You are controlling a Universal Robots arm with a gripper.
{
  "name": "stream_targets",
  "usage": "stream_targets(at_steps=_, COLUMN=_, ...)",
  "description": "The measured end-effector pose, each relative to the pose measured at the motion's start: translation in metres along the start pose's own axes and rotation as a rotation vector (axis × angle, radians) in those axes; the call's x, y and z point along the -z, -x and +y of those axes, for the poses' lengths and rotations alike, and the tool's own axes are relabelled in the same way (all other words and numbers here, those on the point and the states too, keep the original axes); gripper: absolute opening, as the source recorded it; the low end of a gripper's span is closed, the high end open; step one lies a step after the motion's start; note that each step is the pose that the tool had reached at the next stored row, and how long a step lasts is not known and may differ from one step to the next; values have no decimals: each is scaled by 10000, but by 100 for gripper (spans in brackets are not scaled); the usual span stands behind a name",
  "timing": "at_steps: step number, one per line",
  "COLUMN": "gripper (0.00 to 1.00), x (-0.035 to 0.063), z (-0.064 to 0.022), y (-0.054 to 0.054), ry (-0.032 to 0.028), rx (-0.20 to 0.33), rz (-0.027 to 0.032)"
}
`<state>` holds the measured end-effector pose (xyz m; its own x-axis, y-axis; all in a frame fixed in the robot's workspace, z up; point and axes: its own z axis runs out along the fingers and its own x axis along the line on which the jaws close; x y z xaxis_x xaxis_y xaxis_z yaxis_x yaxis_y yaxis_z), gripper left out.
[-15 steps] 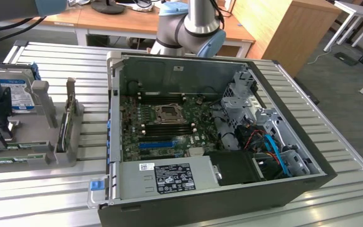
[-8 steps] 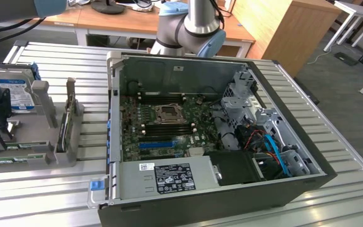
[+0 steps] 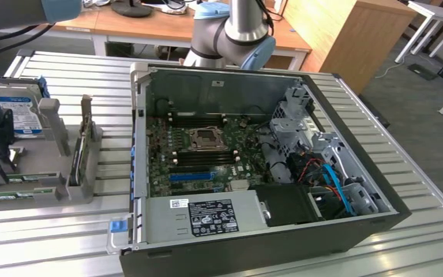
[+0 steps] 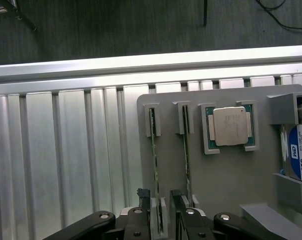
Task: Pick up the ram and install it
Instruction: 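Pick up the ram and move it above insertion slot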
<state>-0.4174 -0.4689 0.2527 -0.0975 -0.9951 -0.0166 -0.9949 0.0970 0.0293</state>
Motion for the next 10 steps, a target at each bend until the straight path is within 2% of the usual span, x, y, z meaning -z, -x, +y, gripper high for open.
stream_targets(at_steps=6, gripper=30, x=-64, z=-2, y=-1, ry=-1, rx=0, rz=-1)
stream_targets(at_steps=10, gripper=30, x=-69, z=-2, y=-1, ry=1, rx=0, rz=2)
